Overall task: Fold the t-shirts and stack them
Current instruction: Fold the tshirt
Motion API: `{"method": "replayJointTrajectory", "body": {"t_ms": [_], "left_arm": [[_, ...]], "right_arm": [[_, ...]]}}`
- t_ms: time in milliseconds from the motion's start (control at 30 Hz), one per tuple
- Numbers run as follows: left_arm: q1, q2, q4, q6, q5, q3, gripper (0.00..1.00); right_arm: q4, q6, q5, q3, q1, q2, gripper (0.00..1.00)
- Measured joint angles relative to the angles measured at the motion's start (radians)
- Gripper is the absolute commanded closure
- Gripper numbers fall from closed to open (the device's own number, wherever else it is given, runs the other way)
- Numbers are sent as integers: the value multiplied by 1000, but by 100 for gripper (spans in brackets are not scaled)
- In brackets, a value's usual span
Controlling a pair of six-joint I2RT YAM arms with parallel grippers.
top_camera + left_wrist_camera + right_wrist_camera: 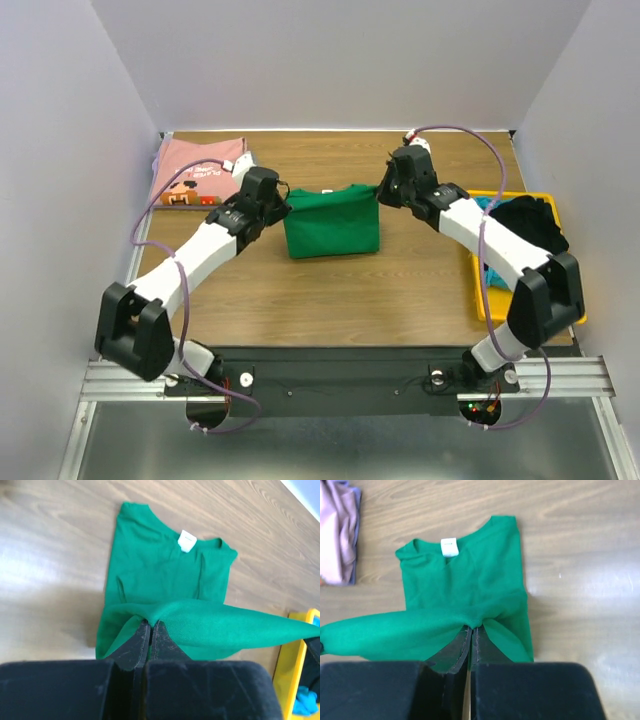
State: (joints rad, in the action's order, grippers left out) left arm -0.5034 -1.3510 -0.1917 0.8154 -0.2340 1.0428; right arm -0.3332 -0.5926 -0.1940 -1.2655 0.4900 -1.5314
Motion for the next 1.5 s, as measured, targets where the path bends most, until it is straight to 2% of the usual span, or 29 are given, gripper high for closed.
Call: {"method": "replayJointTrajectory", "body": {"t_ms": [400, 433, 467, 500, 533, 567, 600, 633, 700, 733, 900, 1133, 1267, 1500], "left_arm": [[109, -388, 14, -77, 82, 269, 100], [115, -418, 15, -84, 88, 294, 96], [123, -458, 16, -97, 97, 332, 81], [128, -481, 19, -102, 101, 350, 54], [135, -518, 14, -113, 108, 381, 45], [140, -540, 10, -129, 111, 398, 5], [144, -562, 3, -138, 116, 419, 2], [147, -587, -3, -153, 122, 447, 2], [152, -609, -8, -173, 132, 476, 2], [154, -611, -19, -190, 136, 490, 2], [157, -585, -12, -226, 148, 502, 2], [156, -445, 47, -227, 204, 281, 2], [156, -386, 78, -213, 216, 148, 2], [156, -216, 101, -175, 225, -86, 2]], "right_arm": [[6, 51, 101, -291, -112, -385, 100], [6, 54, 113, -314, -119, -418, 90], [6, 57, 118, -340, -125, -457, 79], [7, 62, 129, -366, -131, -495, 65], [6, 63, 132, -385, -135, -527, 59], [3, 68, 135, -406, -137, -554, 50], [5, 71, 139, -418, -138, -575, 39], [1, 77, 148, -441, -143, -600, 22], [-3, 85, 162, -466, -148, -618, 4], [-4, 85, 171, -474, -150, -620, 0], [8, 104, 293, -460, -151, -550, 0], [82, 107, 502, -263, -129, -362, 0], [123, 108, 551, -216, -79, -388, 0], [157, 120, 541, -173, -2, -508, 0]]}}
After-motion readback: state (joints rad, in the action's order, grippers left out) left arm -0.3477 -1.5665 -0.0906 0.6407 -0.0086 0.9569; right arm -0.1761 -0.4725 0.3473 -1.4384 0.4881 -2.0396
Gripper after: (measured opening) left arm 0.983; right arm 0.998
